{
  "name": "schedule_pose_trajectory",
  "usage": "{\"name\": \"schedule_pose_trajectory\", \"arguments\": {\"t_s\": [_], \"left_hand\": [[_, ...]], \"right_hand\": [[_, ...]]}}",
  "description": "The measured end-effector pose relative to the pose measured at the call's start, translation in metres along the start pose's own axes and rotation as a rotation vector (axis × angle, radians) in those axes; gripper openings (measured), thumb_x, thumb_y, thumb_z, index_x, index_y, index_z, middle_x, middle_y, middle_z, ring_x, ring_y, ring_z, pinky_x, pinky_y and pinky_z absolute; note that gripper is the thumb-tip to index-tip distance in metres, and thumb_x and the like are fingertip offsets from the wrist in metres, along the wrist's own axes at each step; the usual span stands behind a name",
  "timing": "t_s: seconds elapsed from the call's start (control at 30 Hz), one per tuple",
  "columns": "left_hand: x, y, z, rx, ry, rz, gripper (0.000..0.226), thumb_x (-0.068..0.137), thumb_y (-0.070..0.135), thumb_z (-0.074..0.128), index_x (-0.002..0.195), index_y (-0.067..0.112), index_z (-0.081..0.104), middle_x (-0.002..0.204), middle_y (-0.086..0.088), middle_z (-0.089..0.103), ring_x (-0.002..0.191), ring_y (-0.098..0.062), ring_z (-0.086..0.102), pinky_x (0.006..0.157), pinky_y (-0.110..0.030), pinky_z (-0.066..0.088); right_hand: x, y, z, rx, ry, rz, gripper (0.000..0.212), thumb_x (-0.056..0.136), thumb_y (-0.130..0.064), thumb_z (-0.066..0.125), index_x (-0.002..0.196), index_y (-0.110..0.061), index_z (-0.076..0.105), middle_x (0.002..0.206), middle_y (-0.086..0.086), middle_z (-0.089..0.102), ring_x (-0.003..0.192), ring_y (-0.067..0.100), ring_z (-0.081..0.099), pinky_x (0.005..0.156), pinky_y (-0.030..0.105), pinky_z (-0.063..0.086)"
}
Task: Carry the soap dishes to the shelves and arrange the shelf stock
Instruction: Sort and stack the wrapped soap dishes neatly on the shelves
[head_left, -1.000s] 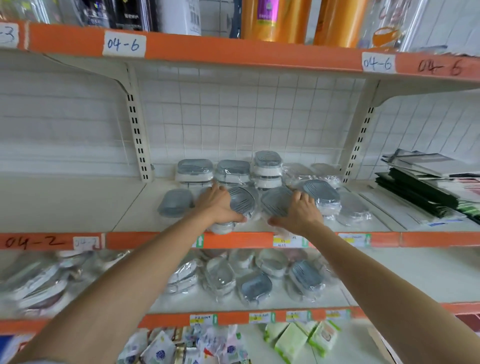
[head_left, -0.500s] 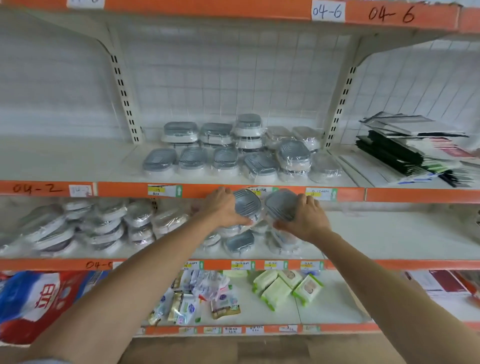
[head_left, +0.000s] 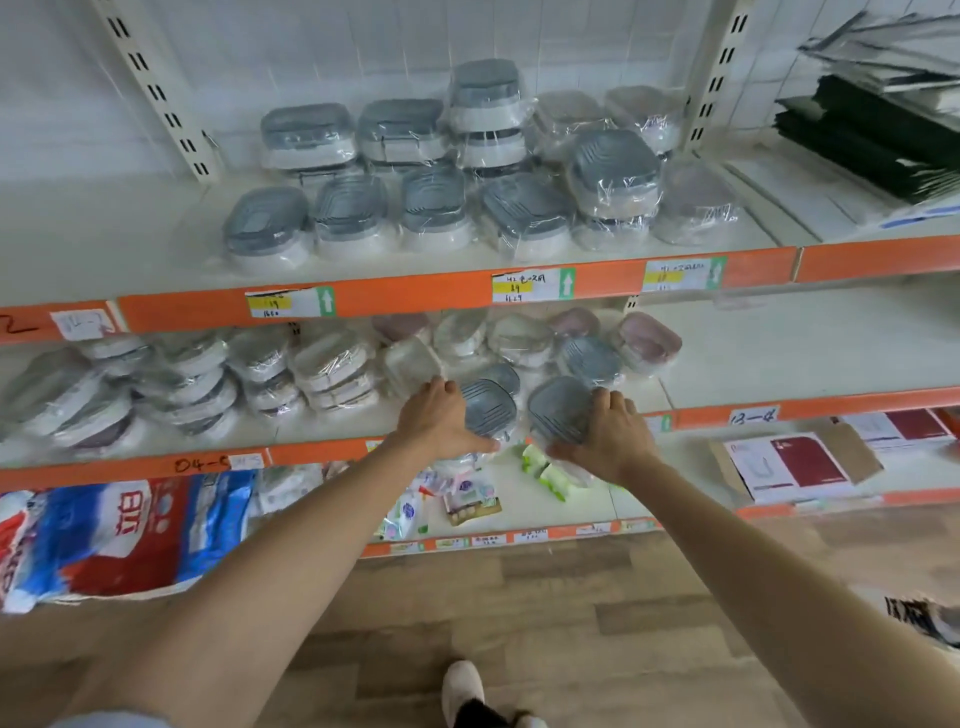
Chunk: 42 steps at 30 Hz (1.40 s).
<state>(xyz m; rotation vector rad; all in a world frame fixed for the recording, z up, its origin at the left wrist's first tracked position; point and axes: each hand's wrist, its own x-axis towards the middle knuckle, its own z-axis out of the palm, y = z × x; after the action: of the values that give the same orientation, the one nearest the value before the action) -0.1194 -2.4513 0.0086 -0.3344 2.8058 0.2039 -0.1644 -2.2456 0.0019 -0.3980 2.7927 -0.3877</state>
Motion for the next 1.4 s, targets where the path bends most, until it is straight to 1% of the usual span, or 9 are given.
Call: {"name": "schedule_pose_trajectory", "arguments": {"t_s": [0.2,0.5,0.6,0.7,0.87,1.0,1.17,1.3,1.4], "left_hand": [[0.026,-0.015,0.024,-0.032,-0.06,-0.01,0.104,0.071,0.07,0.065,0.14,-0.002,0.034,0.144,-0.015,0.035,0.132,-0.028,0.036,0.105,-0.037,0.039],[0.065,-0.017,0.053,-0.045,-0.08,-0.043,0.104,0.07,0.069,0.068,0.14,0.0,0.034,0.141,-0.014,0.037,0.13,-0.027,0.039,0.102,-0.036,0.039],[0.085,-0.014,0.063,-0.047,-0.048,-0.039,0.1,0.071,0.067,0.068,0.138,0.0,0.035,0.138,-0.014,0.039,0.127,-0.027,0.04,0.1,-0.036,0.039],[0.115,-0.012,0.073,-0.074,0.028,-0.046,0.098,0.071,0.063,0.071,0.136,-0.001,0.036,0.137,-0.014,0.039,0.127,-0.028,0.04,0.099,-0.036,0.04],[0.166,-0.012,0.09,-0.199,0.159,-0.095,0.103,0.066,0.059,0.078,0.137,-0.001,0.033,0.139,-0.016,0.036,0.13,-0.03,0.036,0.105,-0.04,0.038],[0.199,-0.013,0.102,-0.126,0.183,-0.057,0.101,0.067,0.063,0.074,0.136,0.0,0.036,0.136,-0.014,0.039,0.126,-0.028,0.04,0.101,-0.038,0.04],[0.226,-0.011,0.117,0.003,0.165,0.012,0.102,0.066,0.074,0.066,0.136,0.005,0.039,0.135,-0.009,0.043,0.125,-0.023,0.043,0.098,-0.039,0.044],[0.243,-0.02,0.121,-0.035,0.142,0.074,0.092,0.065,0.074,0.067,0.127,0.007,0.051,0.126,-0.008,0.05,0.118,-0.022,0.048,0.095,-0.036,0.045],[0.251,-0.027,0.121,-0.062,0.132,0.111,0.092,0.063,0.071,0.071,0.128,0.009,0.052,0.124,-0.008,0.05,0.118,-0.022,0.048,0.097,-0.037,0.045]], "right_hand": [[0.018,0.002,0.028,-0.008,-0.016,0.032,0.094,0.071,-0.058,0.072,0.136,-0.005,0.03,0.135,0.014,0.041,0.126,0.031,0.038,0.103,0.038,0.033],[0.055,0.006,0.056,0.017,-0.012,0.075,0.094,0.07,-0.056,0.073,0.135,-0.004,0.03,0.134,0.014,0.041,0.126,0.031,0.038,0.101,0.039,0.035],[0.076,0.012,0.066,0.017,0.016,0.061,0.093,0.069,-0.057,0.073,0.133,-0.003,0.032,0.133,0.015,0.042,0.124,0.032,0.039,0.101,0.039,0.034],[0.107,0.02,0.077,0.026,0.067,0.031,0.092,0.07,-0.058,0.071,0.133,-0.002,0.032,0.133,0.015,0.041,0.124,0.032,0.038,0.102,0.038,0.033],[0.161,0.028,0.089,0.098,0.209,-0.005,0.093,0.071,-0.054,0.074,0.135,0.0,0.032,0.135,0.019,0.04,0.127,0.034,0.034,0.106,0.038,0.028],[0.203,0.026,0.087,0.127,0.299,-0.063,0.099,0.071,-0.056,0.073,0.14,-0.001,0.027,0.14,0.019,0.035,0.131,0.034,0.031,0.107,0.04,0.028],[0.246,0.013,0.088,0.062,0.315,-0.122,0.097,0.074,-0.058,0.07,0.14,-0.002,0.027,0.139,0.019,0.037,0.131,0.033,0.033,0.105,0.041,0.032],[0.273,0.0,0.093,0.048,0.338,-0.149,0.095,0.075,-0.058,0.068,0.14,-0.002,0.027,0.137,0.018,0.039,0.128,0.033,0.037,0.104,0.042,0.034],[0.289,-0.004,0.099,0.053,0.32,-0.11,0.096,0.076,-0.06,0.065,0.141,-0.001,0.027,0.14,0.018,0.037,0.13,0.032,0.034,0.106,0.041,0.031]]}}
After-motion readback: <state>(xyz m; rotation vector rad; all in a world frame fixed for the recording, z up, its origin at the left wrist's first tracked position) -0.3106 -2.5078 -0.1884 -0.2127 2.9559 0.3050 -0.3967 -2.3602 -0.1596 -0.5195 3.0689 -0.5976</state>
